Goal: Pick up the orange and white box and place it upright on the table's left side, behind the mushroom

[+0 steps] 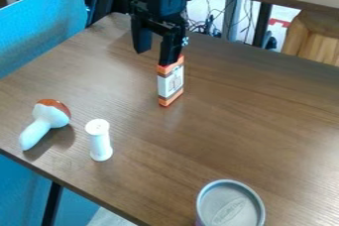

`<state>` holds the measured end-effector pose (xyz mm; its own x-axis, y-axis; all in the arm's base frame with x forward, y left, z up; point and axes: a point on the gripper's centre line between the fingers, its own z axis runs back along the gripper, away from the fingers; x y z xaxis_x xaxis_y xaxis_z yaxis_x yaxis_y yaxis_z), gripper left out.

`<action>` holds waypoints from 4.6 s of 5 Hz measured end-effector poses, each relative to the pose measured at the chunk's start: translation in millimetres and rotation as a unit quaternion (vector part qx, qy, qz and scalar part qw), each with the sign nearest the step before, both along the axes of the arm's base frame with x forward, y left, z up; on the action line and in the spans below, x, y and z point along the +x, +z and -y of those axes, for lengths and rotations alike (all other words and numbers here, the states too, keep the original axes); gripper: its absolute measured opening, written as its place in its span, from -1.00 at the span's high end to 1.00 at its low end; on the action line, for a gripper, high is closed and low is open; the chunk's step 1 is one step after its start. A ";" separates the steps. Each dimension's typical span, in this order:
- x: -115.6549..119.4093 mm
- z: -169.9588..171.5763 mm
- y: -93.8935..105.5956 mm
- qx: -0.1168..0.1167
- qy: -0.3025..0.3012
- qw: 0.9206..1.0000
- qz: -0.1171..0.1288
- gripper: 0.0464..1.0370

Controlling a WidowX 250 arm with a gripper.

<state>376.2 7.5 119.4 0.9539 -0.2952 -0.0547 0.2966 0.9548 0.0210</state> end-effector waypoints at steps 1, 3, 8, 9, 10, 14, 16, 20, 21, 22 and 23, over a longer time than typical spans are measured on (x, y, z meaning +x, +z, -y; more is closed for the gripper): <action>-2.5 0.0 -17.4 0.000 0.001 1.000 -0.026 -0.93; 10.1 -2.5 -21.5 0.009 0.014 0.999 -0.038 -0.93; 26.6 10.0 -44.8 -0.034 0.027 0.998 -0.056 0.26; 21.2 11.0 -34.2 -0.037 0.028 0.998 -0.030 0.29; 3.6 4.7 -5.9 -0.019 0.033 0.999 0.001 0.29; -34.7 -151.8 19.4 0.009 0.197 0.980 -0.030 0.29; -38.5 -191.8 -2.2 0.023 0.223 0.971 -0.084 0.29; -46.0 -202.8 -43.4 0.017 0.201 0.968 -0.150 0.29; -47.4 -203.7 -46.1 0.018 0.188 0.970 -0.152 0.21; -49.2 -203.4 -51.2 0.016 0.188 0.969 -0.159 -0.42; -54.7 -200.5 -54.9 0.010 0.189 0.969 -0.158 -0.92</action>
<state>321.5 208.0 64.5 0.9284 0.0770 -0.3634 -0.0800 0.9968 0.0067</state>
